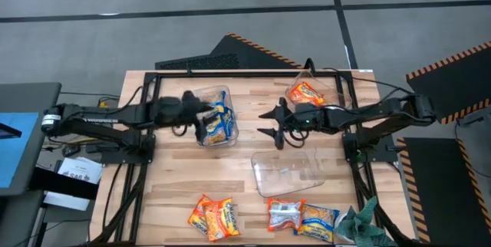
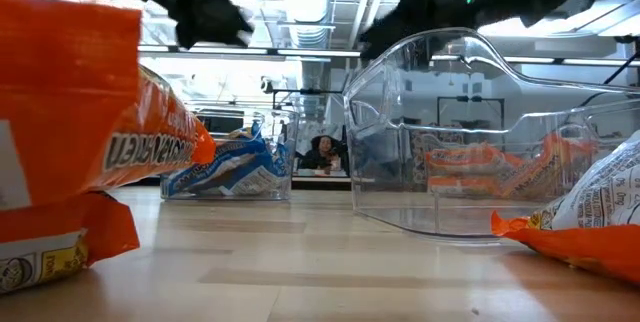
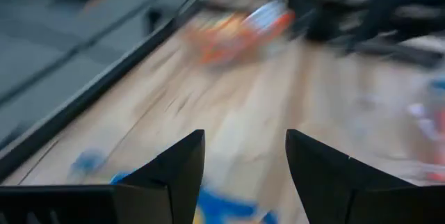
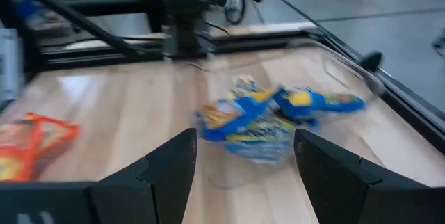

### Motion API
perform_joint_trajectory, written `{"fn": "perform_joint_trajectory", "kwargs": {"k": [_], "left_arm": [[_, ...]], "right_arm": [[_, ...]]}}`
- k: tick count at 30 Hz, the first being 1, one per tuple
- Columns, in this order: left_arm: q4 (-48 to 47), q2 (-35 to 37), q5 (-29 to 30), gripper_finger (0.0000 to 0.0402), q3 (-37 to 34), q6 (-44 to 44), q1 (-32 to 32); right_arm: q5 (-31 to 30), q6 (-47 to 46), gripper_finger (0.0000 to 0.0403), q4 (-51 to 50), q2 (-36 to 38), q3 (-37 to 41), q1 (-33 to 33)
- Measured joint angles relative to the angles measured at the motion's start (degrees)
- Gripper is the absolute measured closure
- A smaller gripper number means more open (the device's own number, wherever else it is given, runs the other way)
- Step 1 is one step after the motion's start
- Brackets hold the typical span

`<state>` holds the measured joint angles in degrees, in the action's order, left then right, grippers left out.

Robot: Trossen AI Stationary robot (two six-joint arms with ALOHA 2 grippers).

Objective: Sort Maruchan noodles
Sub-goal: Put the orange noodle pack into the bottom transparent bin

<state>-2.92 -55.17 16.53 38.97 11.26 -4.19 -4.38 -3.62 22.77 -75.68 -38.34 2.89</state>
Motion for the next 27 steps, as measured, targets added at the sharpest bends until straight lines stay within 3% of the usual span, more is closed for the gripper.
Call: {"fn": "perform_joint_trajectory", "kwargs": {"k": [4,11,19,27], "left_arm": [[17.8,0.9,-2.8,0.0214,-7.5,-5.3,5.3],[34.8,0.3,-3.5,0.0214,-17.7,-4.2,11.7],[37.4,0.3,-0.2,0.0214,-18.6,-2.5,16.1],[38.7,0.3,4.2,0.0214,-18.6,-2.6,18.4]], "right_arm": [[0.0,-0.9,0.0138,-5.5,4.4,-1.5,-2.9],[0.6,-10.2,0.0138,-18.8,8.4,-4.7,-10.5],[1.8,-23.5,0.0138,-35.4,4.7,-13.2,-23.6],[2.1,-26.9,0.0138,-42.3,-5.1,-24.1,-35.8]]}}
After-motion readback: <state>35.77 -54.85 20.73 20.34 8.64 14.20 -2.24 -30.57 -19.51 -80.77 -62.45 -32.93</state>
